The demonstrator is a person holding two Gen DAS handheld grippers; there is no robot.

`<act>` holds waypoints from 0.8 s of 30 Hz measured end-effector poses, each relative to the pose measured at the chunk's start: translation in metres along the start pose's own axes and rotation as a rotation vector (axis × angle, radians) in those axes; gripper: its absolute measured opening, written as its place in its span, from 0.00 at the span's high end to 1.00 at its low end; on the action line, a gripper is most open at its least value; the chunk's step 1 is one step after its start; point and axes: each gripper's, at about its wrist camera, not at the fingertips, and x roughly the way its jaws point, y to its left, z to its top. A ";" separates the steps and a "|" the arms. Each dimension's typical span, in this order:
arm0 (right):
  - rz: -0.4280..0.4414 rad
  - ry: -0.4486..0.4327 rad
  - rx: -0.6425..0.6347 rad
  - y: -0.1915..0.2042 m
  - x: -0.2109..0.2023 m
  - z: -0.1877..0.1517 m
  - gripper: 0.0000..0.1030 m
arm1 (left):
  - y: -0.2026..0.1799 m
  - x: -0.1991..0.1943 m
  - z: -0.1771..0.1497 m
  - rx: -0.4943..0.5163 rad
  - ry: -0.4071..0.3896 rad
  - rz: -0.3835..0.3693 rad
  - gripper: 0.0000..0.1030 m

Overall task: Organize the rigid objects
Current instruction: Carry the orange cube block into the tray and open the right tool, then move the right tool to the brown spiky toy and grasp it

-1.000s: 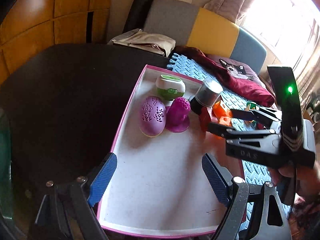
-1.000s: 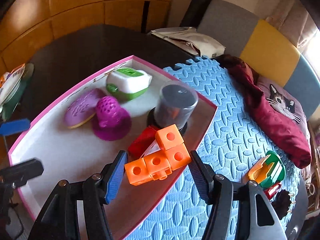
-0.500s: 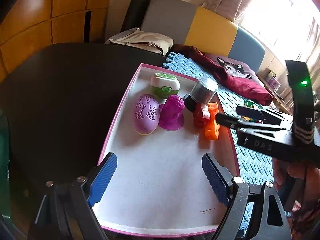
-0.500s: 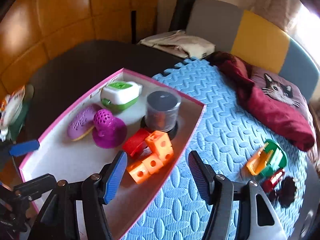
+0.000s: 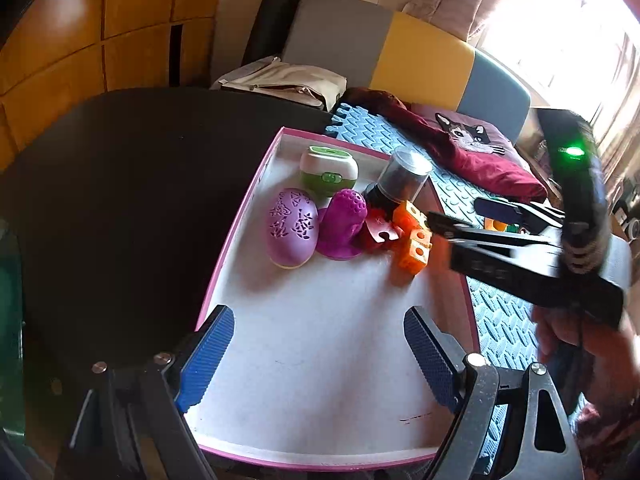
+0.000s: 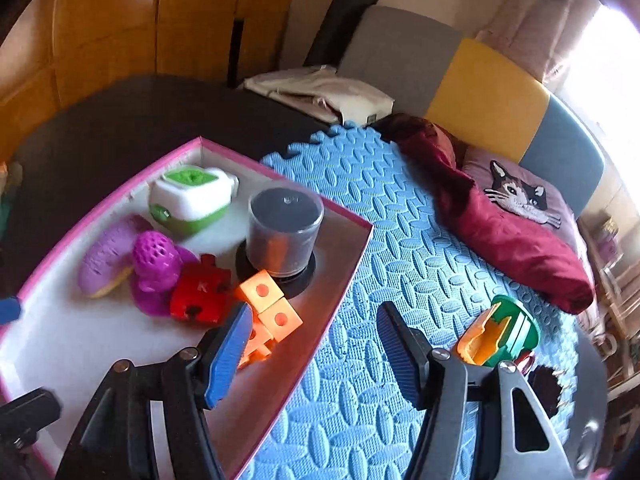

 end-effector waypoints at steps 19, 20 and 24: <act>0.042 -0.007 0.279 -0.057 -0.041 -0.086 0.36 | -0.057 0.000 -0.007 0.100 0.021 -0.134 0.11; 0.043 -0.006 0.291 -0.060 -0.042 -0.092 0.36 | -0.061 -0.001 -0.008 0.106 0.021 -0.147 0.10; 0.031 -0.020 0.351 -0.079 -0.047 -0.115 0.36 | -0.074 -0.002 -0.012 0.137 0.020 -0.163 0.08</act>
